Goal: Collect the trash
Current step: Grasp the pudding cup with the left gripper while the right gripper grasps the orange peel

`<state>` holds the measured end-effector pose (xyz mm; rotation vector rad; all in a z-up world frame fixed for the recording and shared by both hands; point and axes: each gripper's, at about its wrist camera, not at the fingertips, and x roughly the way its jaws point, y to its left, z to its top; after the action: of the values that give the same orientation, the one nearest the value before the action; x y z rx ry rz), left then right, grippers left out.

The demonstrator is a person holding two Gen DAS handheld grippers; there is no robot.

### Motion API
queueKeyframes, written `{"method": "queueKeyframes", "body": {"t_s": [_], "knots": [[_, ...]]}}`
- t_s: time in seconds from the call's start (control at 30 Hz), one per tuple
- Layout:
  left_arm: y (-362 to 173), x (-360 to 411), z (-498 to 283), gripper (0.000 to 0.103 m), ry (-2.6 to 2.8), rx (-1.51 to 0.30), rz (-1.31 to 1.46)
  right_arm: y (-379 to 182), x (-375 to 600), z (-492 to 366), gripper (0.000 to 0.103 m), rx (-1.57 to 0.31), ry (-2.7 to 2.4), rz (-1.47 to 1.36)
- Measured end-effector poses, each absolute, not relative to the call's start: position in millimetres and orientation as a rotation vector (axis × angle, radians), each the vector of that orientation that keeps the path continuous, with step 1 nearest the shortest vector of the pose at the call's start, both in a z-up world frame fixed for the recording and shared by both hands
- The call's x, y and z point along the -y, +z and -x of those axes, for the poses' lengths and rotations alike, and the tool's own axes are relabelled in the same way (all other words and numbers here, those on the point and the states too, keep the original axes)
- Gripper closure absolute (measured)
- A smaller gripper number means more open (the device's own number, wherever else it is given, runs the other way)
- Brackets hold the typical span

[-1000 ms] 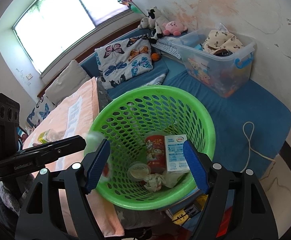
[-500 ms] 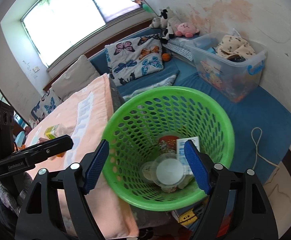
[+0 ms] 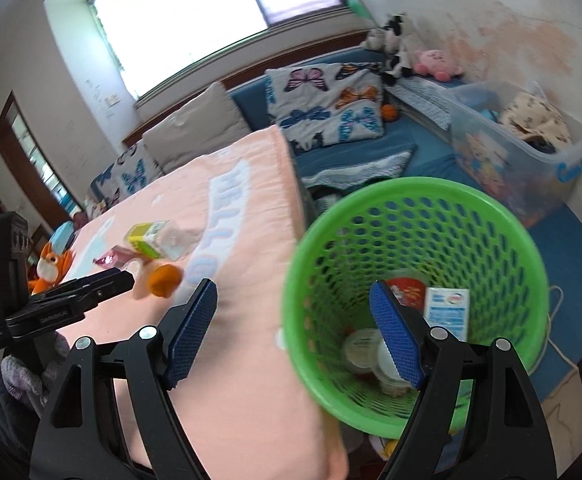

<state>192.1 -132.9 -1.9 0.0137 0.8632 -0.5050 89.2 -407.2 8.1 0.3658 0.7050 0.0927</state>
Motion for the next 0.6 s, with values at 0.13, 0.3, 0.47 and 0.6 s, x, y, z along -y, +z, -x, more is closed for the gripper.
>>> {"method": "queueKeyframes", "body": {"t_s": [0.13, 0.3, 0.47, 0.6], "knots": [[-13.1, 99.1, -200.0, 0.036, -0.417, -0.873, -0.006, 8.0, 388.5, -100.5, 0.024, -0.718, 0.128, -0.343], [-31.8, 73.0, -212.8, 0.031, -0.341, -0.901, 0.003, 3.8, 368.2, -114.6, 0.024, -0.743, 0.166, -0.316], [-44.1, 64.5, -227.2, 0.027, -0.305, -0.918, 0.004, -0.1, 349.1, -125.6, 0.024, -0.770, 0.198, -0.279], [-51.4, 63.7, -238.0, 0.024, -0.300, -0.931, 0.011, -2.0, 334.7, -131.5, 0.024, -0.780, 0.217, -0.244]]}}
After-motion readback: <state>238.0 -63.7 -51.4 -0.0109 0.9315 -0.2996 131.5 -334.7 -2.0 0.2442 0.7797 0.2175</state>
